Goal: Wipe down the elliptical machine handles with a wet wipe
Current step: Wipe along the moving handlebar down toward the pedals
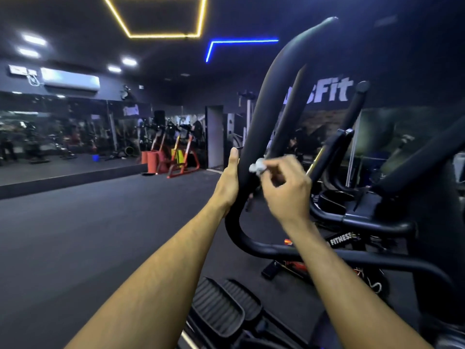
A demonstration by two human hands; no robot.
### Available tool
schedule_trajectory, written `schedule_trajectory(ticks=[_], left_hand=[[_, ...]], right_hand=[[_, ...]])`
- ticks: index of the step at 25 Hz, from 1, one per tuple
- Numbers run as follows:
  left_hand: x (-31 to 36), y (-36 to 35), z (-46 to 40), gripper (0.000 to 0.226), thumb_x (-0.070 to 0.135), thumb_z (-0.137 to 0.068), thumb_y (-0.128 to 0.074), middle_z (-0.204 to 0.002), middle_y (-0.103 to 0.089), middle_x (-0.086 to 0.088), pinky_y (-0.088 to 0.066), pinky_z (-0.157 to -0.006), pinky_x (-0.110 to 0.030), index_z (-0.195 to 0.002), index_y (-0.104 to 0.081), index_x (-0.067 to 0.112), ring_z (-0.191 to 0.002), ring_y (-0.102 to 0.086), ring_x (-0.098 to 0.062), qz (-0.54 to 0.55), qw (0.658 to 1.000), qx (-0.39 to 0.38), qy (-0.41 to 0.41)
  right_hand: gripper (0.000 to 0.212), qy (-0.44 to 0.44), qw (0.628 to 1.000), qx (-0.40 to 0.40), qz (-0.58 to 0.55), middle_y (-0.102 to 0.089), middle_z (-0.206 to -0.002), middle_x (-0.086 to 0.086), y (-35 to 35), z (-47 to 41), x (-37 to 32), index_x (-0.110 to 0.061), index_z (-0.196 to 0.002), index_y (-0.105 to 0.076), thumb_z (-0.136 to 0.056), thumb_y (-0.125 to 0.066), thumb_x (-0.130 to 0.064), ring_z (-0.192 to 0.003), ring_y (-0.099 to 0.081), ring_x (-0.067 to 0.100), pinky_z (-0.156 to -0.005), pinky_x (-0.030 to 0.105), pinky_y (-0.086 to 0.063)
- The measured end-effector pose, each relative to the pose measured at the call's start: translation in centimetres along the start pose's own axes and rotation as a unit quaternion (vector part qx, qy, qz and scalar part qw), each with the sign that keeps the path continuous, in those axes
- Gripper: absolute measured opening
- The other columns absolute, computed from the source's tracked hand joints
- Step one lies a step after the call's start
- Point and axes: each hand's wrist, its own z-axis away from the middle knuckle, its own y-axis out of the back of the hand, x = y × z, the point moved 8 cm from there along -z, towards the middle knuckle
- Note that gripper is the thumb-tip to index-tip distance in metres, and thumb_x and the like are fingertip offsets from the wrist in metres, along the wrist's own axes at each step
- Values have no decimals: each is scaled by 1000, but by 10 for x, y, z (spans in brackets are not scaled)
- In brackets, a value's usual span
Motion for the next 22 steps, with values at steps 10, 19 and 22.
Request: schedule_trajectory(ticks=[10, 19, 22], left_hand=[[-2, 4, -4, 94, 94, -84, -20, -79, -74, -18, -56, -82, -56, -99, -72, 17, -63, -69, -34, -58, 998, 13, -32], [-15, 10, -11, 94, 106, -71, -24, -119, -75, -3, -45, -112, -54, -114, -75, 39, -120, -67, -26, -16, 999, 40, -7], [-21, 12, -19, 73, 88, -84, -32, -104, -76, -4, -48, -107, -61, -106, -75, 33, -112, -68, -33, -8, 999, 44, -2]], right_hand=[[14, 173, 970, 27, 169, -59, -85, 9, -1, -72, -41, -4, -98, -72, -92, -60, -2, -73, -60, 24, -64, 39, -55], [22, 237, 892, -203, 328, -51, -84, 1, -46, 16, -32, -18, -108, -68, -91, -54, -16, -71, -59, 18, -43, 34, -48], [22, 255, 875, -240, 334, -50, -83, 1, -43, 15, -32, -19, -112, -68, -93, -58, -17, -68, -57, 18, -40, 33, -44]])
